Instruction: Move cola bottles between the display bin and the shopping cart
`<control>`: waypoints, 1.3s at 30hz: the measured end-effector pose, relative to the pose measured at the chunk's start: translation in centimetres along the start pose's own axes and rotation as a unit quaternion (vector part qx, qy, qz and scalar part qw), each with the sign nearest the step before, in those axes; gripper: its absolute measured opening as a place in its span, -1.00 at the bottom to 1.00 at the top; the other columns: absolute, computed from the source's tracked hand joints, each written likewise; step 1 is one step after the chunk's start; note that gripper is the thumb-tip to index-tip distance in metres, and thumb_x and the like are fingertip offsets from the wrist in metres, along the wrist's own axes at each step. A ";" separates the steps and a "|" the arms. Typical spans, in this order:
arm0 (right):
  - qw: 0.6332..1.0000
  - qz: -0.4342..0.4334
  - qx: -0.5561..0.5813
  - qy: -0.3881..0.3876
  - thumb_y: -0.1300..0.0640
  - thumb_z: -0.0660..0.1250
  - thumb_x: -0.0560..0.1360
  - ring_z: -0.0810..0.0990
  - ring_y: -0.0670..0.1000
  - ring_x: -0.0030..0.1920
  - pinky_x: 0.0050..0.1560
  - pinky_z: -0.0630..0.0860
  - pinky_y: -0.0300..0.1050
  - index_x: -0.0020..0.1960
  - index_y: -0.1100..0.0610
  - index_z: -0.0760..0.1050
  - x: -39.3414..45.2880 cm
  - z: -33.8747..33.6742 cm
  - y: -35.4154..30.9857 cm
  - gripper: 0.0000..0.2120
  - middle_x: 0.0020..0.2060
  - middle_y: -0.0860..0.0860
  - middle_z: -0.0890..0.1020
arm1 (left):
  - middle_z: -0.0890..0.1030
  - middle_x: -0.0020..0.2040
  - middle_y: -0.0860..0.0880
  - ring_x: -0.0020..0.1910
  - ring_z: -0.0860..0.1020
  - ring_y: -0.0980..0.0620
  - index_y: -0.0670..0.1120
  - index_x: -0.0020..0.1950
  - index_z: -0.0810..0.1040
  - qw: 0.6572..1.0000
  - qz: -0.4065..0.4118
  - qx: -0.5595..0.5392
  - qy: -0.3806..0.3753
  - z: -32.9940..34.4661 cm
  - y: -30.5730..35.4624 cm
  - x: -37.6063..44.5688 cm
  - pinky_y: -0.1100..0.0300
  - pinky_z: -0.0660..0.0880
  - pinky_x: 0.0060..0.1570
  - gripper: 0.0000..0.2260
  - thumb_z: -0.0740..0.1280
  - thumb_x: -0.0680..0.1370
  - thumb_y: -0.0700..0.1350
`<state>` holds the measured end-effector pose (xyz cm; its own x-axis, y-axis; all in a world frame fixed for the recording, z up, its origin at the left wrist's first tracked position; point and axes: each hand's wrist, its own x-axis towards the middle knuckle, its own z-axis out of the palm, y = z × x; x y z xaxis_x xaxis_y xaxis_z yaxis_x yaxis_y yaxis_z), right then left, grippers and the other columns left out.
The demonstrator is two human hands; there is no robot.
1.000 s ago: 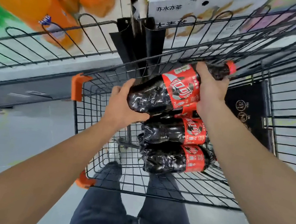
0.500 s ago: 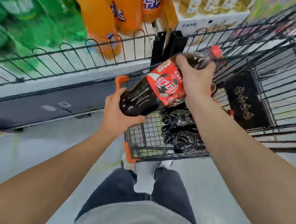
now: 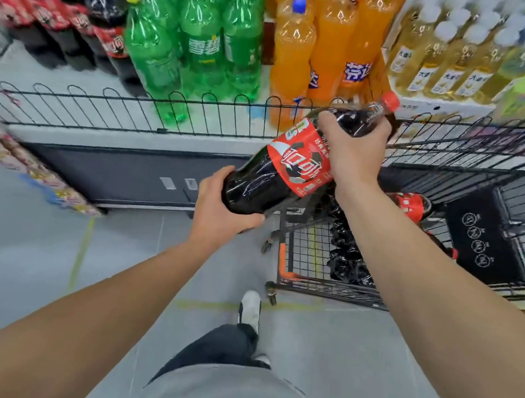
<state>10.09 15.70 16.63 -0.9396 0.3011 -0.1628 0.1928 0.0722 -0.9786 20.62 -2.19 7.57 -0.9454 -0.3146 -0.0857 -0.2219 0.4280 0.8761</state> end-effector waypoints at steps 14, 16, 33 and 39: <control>0.988 -0.070 0.011 -0.139 -0.28 0.54 0.09 0.67 0.01 0.11 0.21 0.62 0.12 0.24 -0.11 0.33 -13.8 13.0 -4.2 -0.19 0.16 -0.06 0.60 | 0.42 0.23 -0.04 0.13 0.40 0.14 0.05 0.41 0.41 0.986 -0.033 -0.026 0.161 -15.7 -5.2 -7.9 0.64 0.27 -0.01 -0.15 0.66 0.17 -0.07; 0.986 -0.078 0.005 -0.149 -0.25 0.54 0.10 0.67 0.00 0.09 0.21 0.61 0.12 0.17 -0.12 0.33 -15.3 15.9 -4.6 -0.27 0.13 -0.05 0.60 | 0.43 0.23 -0.03 0.16 0.41 0.13 0.06 0.41 0.41 0.984 -0.035 -0.026 0.171 -18.3 -6.5 -7.8 0.54 0.34 0.11 -0.13 0.63 0.13 0.00; 0.994 -0.065 -0.006 -0.093 -0.26 0.52 0.06 0.66 0.00 0.10 0.22 0.60 0.09 0.21 -0.05 0.37 -21.9 41.7 -6.3 -0.21 0.12 -0.05 0.63 | 0.41 0.29 -0.03 0.25 0.46 0.01 0.05 0.43 0.39 0.989 -0.043 -0.027 0.136 -40.8 -17.6 2.1 0.01 0.46 0.32 -0.04 0.53 0.05 0.19; 0.995 -0.055 0.002 -0.079 -0.23 0.53 0.05 0.67 -0.01 0.08 0.20 0.61 0.09 0.24 -0.02 0.40 -18.5 47.7 -7.0 -0.18 0.12 -0.04 0.63 | 0.41 0.29 -0.03 0.25 0.45 0.02 0.06 0.43 0.38 0.990 -0.045 -0.027 0.130 -43.2 -19.0 8.3 0.04 0.44 0.32 -0.05 0.53 0.05 0.22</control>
<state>12.66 -35.72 20.47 -0.9878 0.1379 -0.0724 0.0855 0.0918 -0.9921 27.26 -49.49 10.70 -0.8274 -0.5598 -0.0457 -0.2828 0.3450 0.8950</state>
